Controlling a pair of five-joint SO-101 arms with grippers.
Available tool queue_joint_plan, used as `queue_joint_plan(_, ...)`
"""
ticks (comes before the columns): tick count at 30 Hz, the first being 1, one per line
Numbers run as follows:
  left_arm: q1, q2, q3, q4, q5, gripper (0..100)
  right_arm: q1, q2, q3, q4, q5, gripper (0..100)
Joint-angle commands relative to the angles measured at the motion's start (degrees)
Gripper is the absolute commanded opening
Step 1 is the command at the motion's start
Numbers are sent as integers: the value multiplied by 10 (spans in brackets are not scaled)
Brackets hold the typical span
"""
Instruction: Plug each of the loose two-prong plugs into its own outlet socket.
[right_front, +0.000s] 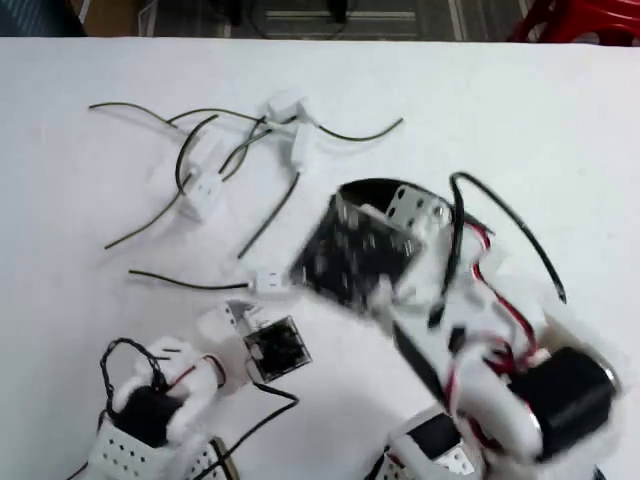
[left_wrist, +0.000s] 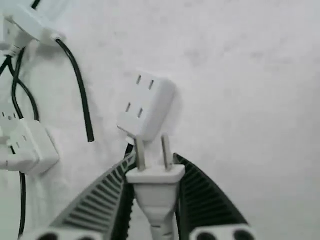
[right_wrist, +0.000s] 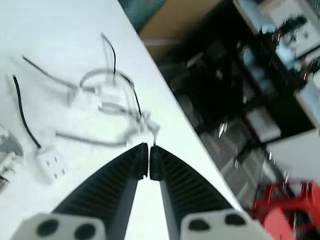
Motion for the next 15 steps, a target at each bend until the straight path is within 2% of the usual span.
queue_joint_plan(1,6,2,-27,55,-15,157,66,38,10,9,-1,19)
queue_joint_plan(5,-6,2,-30,49,-15,172,106,62,11,11,-2,19)
queue_joint_plan(10,-29,2,-30,29,-11,170,111,106,11,43,-2,19)
queue_joint_plan(15,-36,2,-32,14,22,158,111,178,9,42,-1,19)
